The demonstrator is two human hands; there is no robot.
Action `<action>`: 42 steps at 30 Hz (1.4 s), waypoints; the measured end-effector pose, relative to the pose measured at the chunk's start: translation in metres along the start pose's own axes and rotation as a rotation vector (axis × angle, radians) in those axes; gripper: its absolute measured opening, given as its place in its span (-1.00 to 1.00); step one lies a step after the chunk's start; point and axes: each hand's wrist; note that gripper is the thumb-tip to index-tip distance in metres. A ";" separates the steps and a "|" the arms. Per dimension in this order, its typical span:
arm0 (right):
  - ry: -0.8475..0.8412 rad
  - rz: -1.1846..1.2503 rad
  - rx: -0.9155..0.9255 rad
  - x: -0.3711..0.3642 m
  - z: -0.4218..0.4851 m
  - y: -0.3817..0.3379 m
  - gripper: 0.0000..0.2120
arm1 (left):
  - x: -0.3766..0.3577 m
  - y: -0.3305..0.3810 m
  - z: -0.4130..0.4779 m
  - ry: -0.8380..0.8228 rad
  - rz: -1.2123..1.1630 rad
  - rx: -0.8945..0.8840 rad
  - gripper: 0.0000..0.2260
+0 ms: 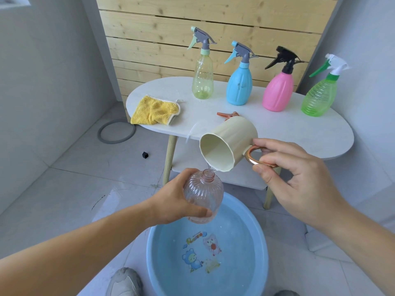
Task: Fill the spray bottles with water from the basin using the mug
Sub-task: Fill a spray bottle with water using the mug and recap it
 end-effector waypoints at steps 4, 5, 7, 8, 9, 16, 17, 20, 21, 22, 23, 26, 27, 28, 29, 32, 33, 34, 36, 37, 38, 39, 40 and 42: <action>0.003 0.001 0.012 -0.001 0.000 0.000 -0.75 | 0.000 0.000 0.000 0.000 0.003 -0.002 -0.12; 0.006 0.000 0.016 -0.001 0.000 0.000 -0.75 | 0.000 0.001 0.000 -0.001 0.001 -0.002 -0.12; 0.011 0.002 0.024 -0.001 0.000 0.000 -0.76 | -0.001 0.001 0.000 -0.003 0.002 -0.001 -0.12; 0.012 0.006 0.028 -0.001 0.000 0.000 -0.76 | -0.001 0.001 -0.001 -0.004 0.003 -0.001 -0.11; 0.013 0.007 0.032 -0.001 0.001 0.000 -0.76 | -0.001 0.001 -0.001 -0.004 0.005 -0.002 -0.11; 0.022 -0.064 0.119 -0.002 0.001 0.002 -0.75 | -0.002 0.002 -0.002 -0.005 0.007 -0.003 -0.13; 0.020 -0.079 0.139 -0.002 0.001 0.002 -0.74 | -0.001 0.002 -0.002 -0.004 0.006 -0.002 -0.12; 0.024 -0.117 0.199 -0.002 0.001 0.001 -0.74 | -0.001 0.002 -0.002 -0.001 -0.002 -0.002 -0.11; 0.027 -0.128 0.215 -0.003 0.001 0.001 -0.75 | -0.001 0.002 -0.002 0.000 -0.003 -0.004 -0.11; 0.029 -0.140 0.232 -0.003 0.002 0.001 -0.75 | -0.002 0.003 -0.002 0.000 -0.005 -0.004 -0.11; 0.033 -0.153 0.249 -0.004 0.002 0.002 -0.77 | -0.002 0.002 -0.002 0.001 -0.006 -0.001 -0.11; 0.044 -0.192 0.294 -0.006 0.002 0.003 -0.78 | -0.002 0.003 -0.002 0.002 0.000 0.002 -0.11; 0.047 -0.202 0.310 -0.006 0.002 0.003 -0.78 | -0.002 0.003 -0.002 0.002 -0.001 0.002 -0.11; 0.050 -0.213 0.325 -0.006 0.003 0.003 -0.78 | -0.002 0.003 -0.003 0.003 -0.002 0.001 -0.12; 0.051 -0.221 0.338 -0.007 0.003 0.003 -0.78 | -0.001 0.003 -0.003 0.006 -0.001 -0.001 -0.12; 0.036 -0.187 0.253 -0.010 -0.001 0.001 -0.76 | -0.001 0.004 -0.003 0.008 0.007 0.000 -0.13; 0.027 -0.130 0.155 -0.011 -0.002 -0.002 -0.75 | 0.000 0.004 -0.003 0.011 0.010 0.001 -0.13; 0.017 -0.048 0.026 -0.011 -0.003 -0.007 -0.77 | 0.000 0.004 -0.003 0.015 0.013 0.002 -0.13; -0.025 0.165 -0.257 -0.013 -0.006 -0.013 -0.83 | 0.000 0.003 -0.004 0.024 0.020 0.008 -0.14; -0.047 0.249 -0.390 -0.015 -0.007 -0.014 -0.83 | 0.001 0.003 -0.005 0.030 0.021 0.012 -0.14; -0.058 0.301 -0.500 -0.020 -0.009 -0.011 -0.81 | 0.001 0.002 -0.006 0.036 0.022 0.015 -0.15; -0.058 0.343 -0.610 -0.027 -0.011 -0.004 -0.76 | 0.001 0.002 -0.006 0.041 0.025 0.015 -0.15; -0.057 0.395 -0.718 -0.035 -0.013 0.005 -0.73 | 0.000 0.002 -0.007 0.042 0.028 0.015 -0.14; -0.085 0.496 -0.890 -0.056 -0.019 0.023 -0.69 | 0.000 0.001 -0.007 0.043 0.032 0.015 -0.16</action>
Point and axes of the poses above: each hand's wrist, its own z-axis towards the middle knuckle, its own x-axis out of the back of the hand, y = z × x, and after that the axes turned 9 degrees about -z, right-handed
